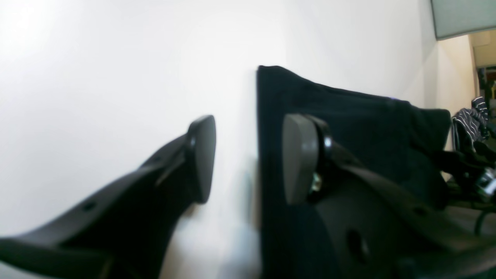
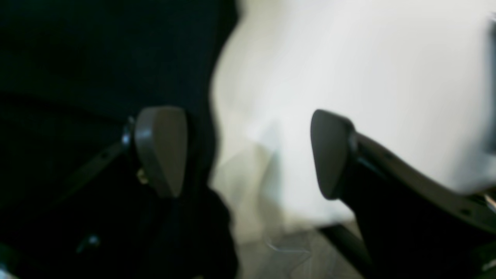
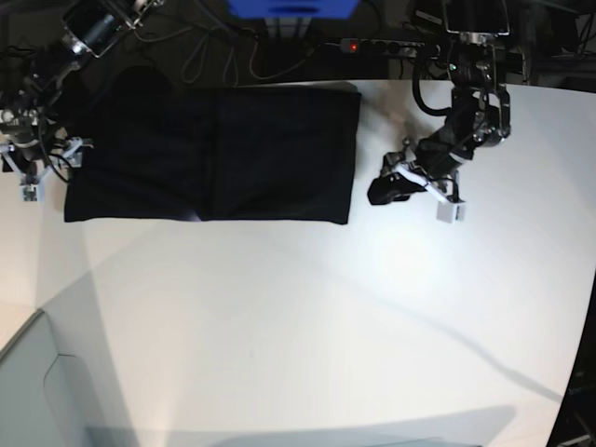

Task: Fold the T-shirt properly

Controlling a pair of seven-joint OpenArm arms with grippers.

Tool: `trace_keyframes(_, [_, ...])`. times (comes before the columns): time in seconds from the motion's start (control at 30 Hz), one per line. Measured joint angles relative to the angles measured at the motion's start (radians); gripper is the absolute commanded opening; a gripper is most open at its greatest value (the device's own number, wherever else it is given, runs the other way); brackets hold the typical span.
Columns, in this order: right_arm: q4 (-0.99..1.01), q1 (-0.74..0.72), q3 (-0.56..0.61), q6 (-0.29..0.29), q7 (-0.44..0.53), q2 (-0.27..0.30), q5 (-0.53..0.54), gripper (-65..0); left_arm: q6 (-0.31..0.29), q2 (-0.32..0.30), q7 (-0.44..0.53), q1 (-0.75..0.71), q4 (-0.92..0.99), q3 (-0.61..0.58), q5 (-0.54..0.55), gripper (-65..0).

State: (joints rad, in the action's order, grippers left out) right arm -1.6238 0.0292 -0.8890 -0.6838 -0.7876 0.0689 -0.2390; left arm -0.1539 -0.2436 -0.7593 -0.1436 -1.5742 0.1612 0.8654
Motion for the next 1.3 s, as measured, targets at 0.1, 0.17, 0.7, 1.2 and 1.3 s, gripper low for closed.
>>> trace_keyframes(0.1, [-0.088,-0.003,0.005,0.0,-0.041,0.011,0.008,-16.7,0.0,0.0,0.0,-0.001,0.0,-0.001,0.0,-37.6])
trace_keyframes(0.17, [-0.122,-0.007,0.01,0.0,-0.085,0.005,0.018,-16.7,0.0,0.001,0.0,-0.001,0.0,-0.001,0.0,-37.6])
trace_keyframes(0.7, [0.019,-0.002,0.007,0.0,-0.118,-0.019,0.013,-16.7,0.0,0.006,0.011,-0.008,0.042,-0.002,0.003,-37.6])
trace_keyframes(1.2, [0.208,-0.045,0.065,0.004,0.004,0.028,0.061,-24.2,0.0,0.008,0.01,-0.02,0.042,0.0,0.003,-37.6])
trace_keyframes(1.3, [0.232,-0.054,0.116,0.004,0.012,0.028,0.074,-37.4,0.0,0.008,0.011,-0.019,0.042,0.001,0.003,-37.6])
